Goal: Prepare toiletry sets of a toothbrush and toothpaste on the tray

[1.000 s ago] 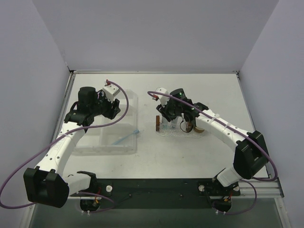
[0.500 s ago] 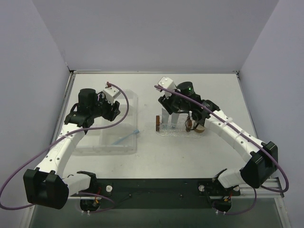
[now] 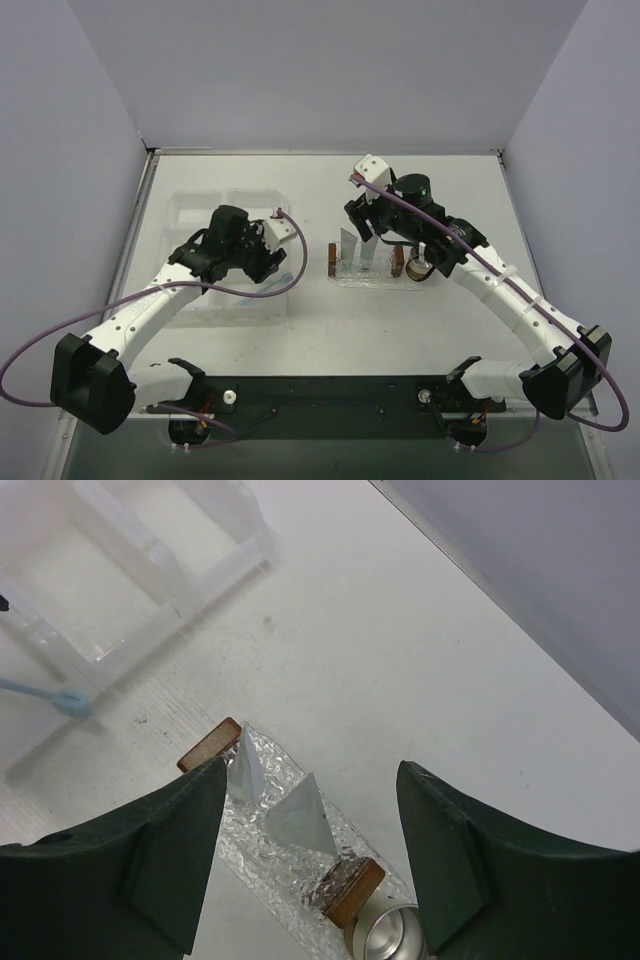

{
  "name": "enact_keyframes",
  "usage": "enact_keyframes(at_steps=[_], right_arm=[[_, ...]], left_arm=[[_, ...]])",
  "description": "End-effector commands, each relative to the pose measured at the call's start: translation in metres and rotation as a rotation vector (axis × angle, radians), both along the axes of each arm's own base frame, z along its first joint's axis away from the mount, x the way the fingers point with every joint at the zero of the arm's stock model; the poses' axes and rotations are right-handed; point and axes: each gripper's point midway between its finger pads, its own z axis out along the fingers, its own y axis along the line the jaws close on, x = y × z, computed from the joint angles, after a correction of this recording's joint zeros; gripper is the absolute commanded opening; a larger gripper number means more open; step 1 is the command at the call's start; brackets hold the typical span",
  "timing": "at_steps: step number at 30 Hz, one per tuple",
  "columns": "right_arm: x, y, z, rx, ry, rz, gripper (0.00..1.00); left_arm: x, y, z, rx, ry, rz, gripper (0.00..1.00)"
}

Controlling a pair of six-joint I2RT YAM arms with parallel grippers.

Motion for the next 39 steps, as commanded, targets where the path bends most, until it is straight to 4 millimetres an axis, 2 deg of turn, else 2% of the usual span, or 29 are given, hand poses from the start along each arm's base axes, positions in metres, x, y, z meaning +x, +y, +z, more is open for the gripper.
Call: enact_keyframes(at_steps=[1,6,12,23,29,39], right_arm=[[-0.002,-0.016,0.004,0.03,-0.003,-0.055,0.64],[-0.002,-0.028,-0.005,0.07,0.039,-0.065,0.64],[-0.002,-0.032,-0.008,0.11,0.07,-0.06,0.64],[-0.007,-0.03,-0.01,0.125,0.077,-0.043,0.64],[-0.008,-0.028,-0.013,0.128,0.092,-0.035,0.64],[-0.007,-0.028,-0.018,0.119,0.103,-0.033,0.63]], left_arm=[[-0.005,0.001,-0.022,0.119,0.022,-0.039,0.6],[-0.009,0.004,-0.042,0.178,0.065,-0.055,0.59],[-0.02,0.007,-0.059,0.226,0.128,-0.112,0.59],[-0.039,0.012,-0.075,0.261,0.14,-0.219,0.55],[-0.033,0.011,-0.079,0.265,0.129,-0.216,0.55],[-0.02,0.008,-0.101,0.291,0.142,-0.204,0.55]])
